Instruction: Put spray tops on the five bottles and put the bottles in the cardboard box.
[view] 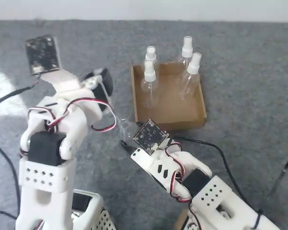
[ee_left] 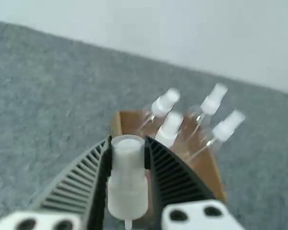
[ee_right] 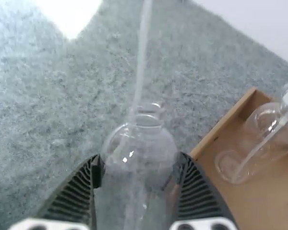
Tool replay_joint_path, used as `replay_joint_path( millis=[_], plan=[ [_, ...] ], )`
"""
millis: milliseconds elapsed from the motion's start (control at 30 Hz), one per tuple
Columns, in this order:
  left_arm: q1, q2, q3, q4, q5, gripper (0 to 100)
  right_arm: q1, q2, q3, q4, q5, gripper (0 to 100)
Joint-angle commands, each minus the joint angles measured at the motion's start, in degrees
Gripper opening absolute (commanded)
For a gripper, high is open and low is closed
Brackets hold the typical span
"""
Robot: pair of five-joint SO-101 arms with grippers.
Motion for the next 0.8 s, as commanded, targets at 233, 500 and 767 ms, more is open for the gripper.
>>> replay_joint_path(
  millis=[233,500,767],
  plan=[
    [9.05,-0.88,10.24,-3.96,-7.38,1,5.67,-8.84,2.81,-10.51,-9.32,0.6],
    [10.02,-0.97,15.43,-3.96,-7.56,1,9.98,-14.46,3.52,-10.42,-9.76,0.6],
    [13.89,-0.97,15.25,-3.96,-7.56,1,9.8,-14.46,4.92,-10.42,-9.41,0.6]
  ],
)
